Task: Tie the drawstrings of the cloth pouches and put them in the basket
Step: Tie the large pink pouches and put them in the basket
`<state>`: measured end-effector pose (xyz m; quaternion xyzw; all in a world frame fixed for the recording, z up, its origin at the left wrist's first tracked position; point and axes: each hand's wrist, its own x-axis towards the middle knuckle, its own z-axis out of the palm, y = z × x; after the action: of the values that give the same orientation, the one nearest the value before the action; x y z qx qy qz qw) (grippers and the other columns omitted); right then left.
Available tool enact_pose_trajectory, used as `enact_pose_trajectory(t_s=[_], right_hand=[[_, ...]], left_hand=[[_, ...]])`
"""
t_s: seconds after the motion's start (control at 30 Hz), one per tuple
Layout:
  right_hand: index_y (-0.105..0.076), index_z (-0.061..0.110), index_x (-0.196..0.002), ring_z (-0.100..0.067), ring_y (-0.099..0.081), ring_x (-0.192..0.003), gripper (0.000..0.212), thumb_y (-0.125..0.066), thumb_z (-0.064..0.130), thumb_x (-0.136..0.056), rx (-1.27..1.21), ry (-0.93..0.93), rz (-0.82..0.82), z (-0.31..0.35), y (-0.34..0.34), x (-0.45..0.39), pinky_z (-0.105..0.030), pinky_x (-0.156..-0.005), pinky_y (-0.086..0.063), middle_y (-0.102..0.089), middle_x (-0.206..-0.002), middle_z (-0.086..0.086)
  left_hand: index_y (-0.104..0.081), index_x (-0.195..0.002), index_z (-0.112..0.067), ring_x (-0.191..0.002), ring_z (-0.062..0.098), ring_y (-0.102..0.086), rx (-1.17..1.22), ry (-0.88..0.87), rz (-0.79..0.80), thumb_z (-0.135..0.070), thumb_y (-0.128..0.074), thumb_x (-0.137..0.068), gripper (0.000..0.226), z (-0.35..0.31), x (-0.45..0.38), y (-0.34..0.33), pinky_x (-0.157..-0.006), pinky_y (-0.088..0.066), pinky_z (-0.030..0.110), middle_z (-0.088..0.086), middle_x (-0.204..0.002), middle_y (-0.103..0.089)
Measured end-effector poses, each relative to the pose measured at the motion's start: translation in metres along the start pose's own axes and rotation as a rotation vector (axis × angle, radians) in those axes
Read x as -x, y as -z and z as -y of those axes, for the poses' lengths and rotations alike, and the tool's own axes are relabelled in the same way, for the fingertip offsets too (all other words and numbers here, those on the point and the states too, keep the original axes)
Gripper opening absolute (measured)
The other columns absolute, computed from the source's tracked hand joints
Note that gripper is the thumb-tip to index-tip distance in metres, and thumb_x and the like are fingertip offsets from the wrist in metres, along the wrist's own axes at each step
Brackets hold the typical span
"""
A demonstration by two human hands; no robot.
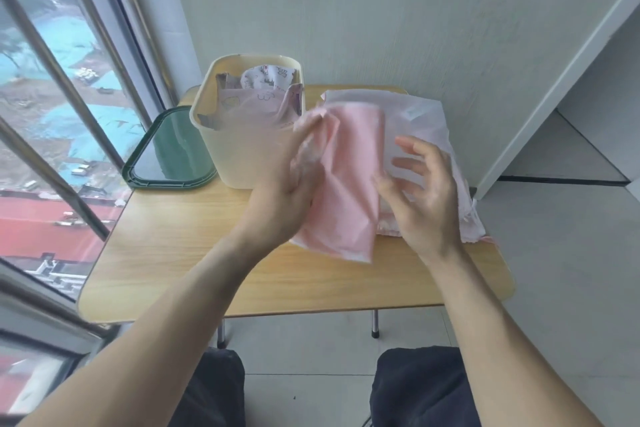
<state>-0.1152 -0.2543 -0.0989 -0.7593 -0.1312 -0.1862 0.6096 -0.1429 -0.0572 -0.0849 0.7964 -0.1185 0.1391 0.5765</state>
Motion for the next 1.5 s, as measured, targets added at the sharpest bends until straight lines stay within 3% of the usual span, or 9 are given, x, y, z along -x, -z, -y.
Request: enact_pose_trajectory(t_s=[0.07,0.17,0.33,0.5,0.67,0.83,1.03,1.2,1.5], right_hand=[[-0.056,0.024,-0.134,-0.011,-0.062,-0.117,0.06,-0.079,0.037,-0.081,-0.06,0.008,0.087,0.011,-0.013,-0.005,-0.035,-0.086,-0.059,-0.05,-0.139,-0.006],[-0.056,0.031,-0.134,-0.009,-0.063,-0.114,0.058,-0.077,0.018,-0.081,-0.032,0.05,0.174,0.027,-0.041,-0.021,-0.044,-0.089,-0.058,-0.054,-0.136,-0.004],[-0.064,0.015,-0.132,-0.013,-0.058,-0.123,0.053,-0.073,0.004,-0.08,0.1,0.074,0.152,0.046,-0.095,-0.08,-0.021,-0.106,-0.044,-0.059,-0.131,-0.003],[-0.063,0.007,-0.132,-0.024,-0.057,-0.124,0.057,-0.078,0.014,-0.078,0.312,-0.074,0.39,0.05,-0.138,-0.121,-0.018,-0.093,-0.045,-0.06,-0.134,-0.011],[-0.057,0.019,-0.093,-0.03,-0.041,-0.109,0.012,-0.065,0.016,-0.084,0.826,-0.069,0.611,0.062,-0.154,-0.138,-0.015,-0.074,-0.037,-0.041,-0.118,-0.012],[-0.024,0.031,-0.155,-0.028,-0.013,-0.151,0.097,-0.075,0.043,-0.073,0.732,-0.063,0.82,0.067,-0.168,-0.154,-0.042,-0.115,-0.035,-0.021,-0.158,-0.005],[-0.062,0.021,-0.119,-0.024,-0.064,-0.099,0.047,-0.072,0.034,-0.075,0.768,-0.195,0.977,0.057,-0.186,-0.165,-0.033,-0.085,-0.053,-0.069,-0.103,-0.001],[-0.073,0.016,-0.091,-0.02,-0.07,-0.079,0.02,-0.08,0.03,-0.078,0.86,-0.264,1.078,0.046,-0.201,-0.167,-0.027,-0.068,-0.056,-0.072,-0.088,-0.006],[-0.038,0.017,-0.129,-0.023,-0.058,-0.088,0.064,-0.081,0.02,-0.083,1.012,-0.248,1.073,0.037,-0.213,-0.179,-0.033,-0.072,-0.047,-0.053,-0.106,0.001]], left_hand=[[-0.034,-0.153,-0.024,-0.124,0.037,-0.053,-0.02,-0.016,-0.153,-0.01,-0.05,-0.102,0.055,-0.009,-0.012,0.006,-0.094,-0.046,0.057,0.026,-0.138,-0.052],[-0.039,-0.151,-0.029,-0.103,-0.013,-0.056,-0.151,-0.027,-0.393,-0.019,-0.056,-0.098,0.056,-0.02,-0.044,0.028,-0.091,-0.053,0.024,-0.014,-0.128,-0.059],[-0.042,-0.149,-0.025,-0.063,0.0,-0.061,-0.204,0.092,-0.424,-0.033,-0.045,-0.101,0.049,-0.026,-0.102,0.077,-0.072,-0.055,0.024,-0.003,-0.083,-0.067],[-0.04,-0.151,-0.018,-0.129,0.026,-0.054,-0.411,0.316,-0.321,-0.019,-0.04,-0.104,0.047,-0.003,-0.15,0.112,-0.106,-0.041,0.03,0.01,-0.144,-0.054],[-0.062,-0.125,-0.005,-0.118,0.031,-0.059,-0.776,0.53,0.077,-0.007,-0.047,-0.096,0.032,0.022,-0.153,0.109,-0.087,-0.051,0.037,0.015,-0.125,-0.061],[-0.06,-0.128,-0.016,-0.126,0.035,-0.042,-1.155,0.478,0.252,-0.021,-0.049,-0.097,0.034,0.024,-0.161,0.1,-0.1,-0.036,0.042,0.019,-0.127,-0.05],[-0.055,-0.122,-0.002,-0.131,0.039,-0.03,-1.287,0.162,0.018,-0.013,-0.057,-0.089,0.036,0.03,-0.162,0.105,-0.105,-0.031,0.043,0.022,-0.144,-0.027],[-0.061,-0.087,-0.006,-0.082,0.025,-0.051,-1.187,0.34,0.315,-0.004,-0.058,-0.087,0.004,0.035,-0.161,0.104,-0.067,-0.042,0.027,0.009,-0.089,-0.06],[-0.046,-0.113,-0.004,-0.051,0.017,-0.055,-0.885,0.661,0.418,-0.015,-0.066,-0.086,0.034,0.058,-0.169,0.1,-0.044,-0.044,0.021,0.007,-0.066,-0.058]])
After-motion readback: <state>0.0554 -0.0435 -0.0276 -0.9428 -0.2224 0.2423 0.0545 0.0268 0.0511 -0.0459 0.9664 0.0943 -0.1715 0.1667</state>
